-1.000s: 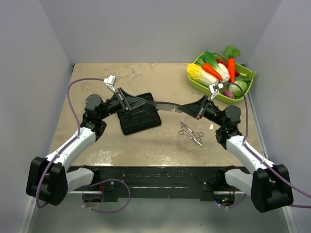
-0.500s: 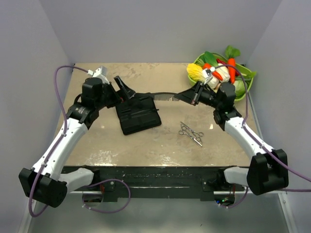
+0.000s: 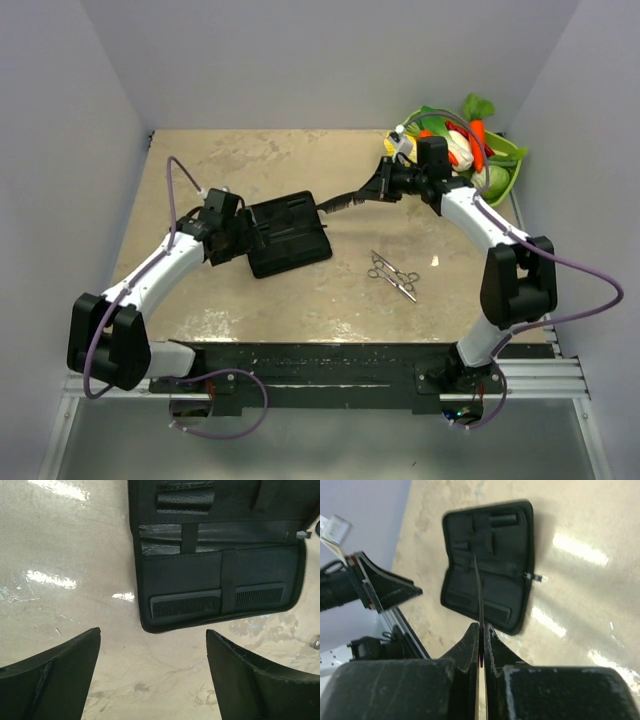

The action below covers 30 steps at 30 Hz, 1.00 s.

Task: Sort the hair-cutting tools
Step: Place the comb in the hairdressing tool bag.

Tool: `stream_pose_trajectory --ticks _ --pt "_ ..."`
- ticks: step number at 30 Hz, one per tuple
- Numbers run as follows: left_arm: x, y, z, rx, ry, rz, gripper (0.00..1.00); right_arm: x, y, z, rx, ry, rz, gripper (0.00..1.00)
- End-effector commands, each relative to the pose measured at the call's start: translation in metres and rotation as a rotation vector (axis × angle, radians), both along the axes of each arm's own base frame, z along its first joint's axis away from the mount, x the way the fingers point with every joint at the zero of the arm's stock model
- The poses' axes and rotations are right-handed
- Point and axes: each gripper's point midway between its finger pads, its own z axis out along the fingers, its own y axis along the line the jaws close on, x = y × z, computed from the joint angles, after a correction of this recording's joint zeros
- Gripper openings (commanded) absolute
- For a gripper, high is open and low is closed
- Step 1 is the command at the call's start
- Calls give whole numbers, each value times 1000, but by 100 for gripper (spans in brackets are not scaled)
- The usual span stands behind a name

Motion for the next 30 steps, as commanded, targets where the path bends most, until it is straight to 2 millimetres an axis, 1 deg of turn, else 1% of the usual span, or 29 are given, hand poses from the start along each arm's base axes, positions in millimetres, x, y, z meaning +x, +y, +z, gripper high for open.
stream_pose_trajectory --ticks 1,2,3,5,6,7,9,13,16,18,23,28,29,30 --pt "20 12 -3 41 -41 41 89 -3 5 -13 -111 11 104 0" --pt "22 15 -5 44 -40 50 88 -3 6 -26 -137 43 114 0" --pt "23 19 -11 52 -24 57 88 -6 7 -32 -159 65 120 0" --pt "27 26 -14 62 -18 69 86 -7 11 -41 -173 78 138 0" --pt "28 29 -19 64 -3 71 81 -7 12 -43 -174 83 141 0" --pt "29 31 -22 64 3 70 78 -8 14 -46 -177 91 143 0" --pt "33 35 -28 68 16 75 76 -8 16 -52 -180 99 151 0" --pt "37 33 -39 62 39 58 75 -10 21 -56 -184 111 160 0" --pt "38 29 -50 54 68 42 75 -8 20 -55 -195 103 156 0" --pt "39 27 -58 51 85 31 75 -8 19 -60 -209 113 155 0" --pt "45 26 -68 60 107 20 76 -3 21 -61 -209 114 152 0" --pt "48 28 -77 84 134 12 76 2 24 -66 -195 124 159 0" --pt "48 28 -80 88 145 9 76 2 24 -72 -197 141 164 0" --pt "48 29 -81 92 150 11 76 4 26 -70 -195 133 170 0"
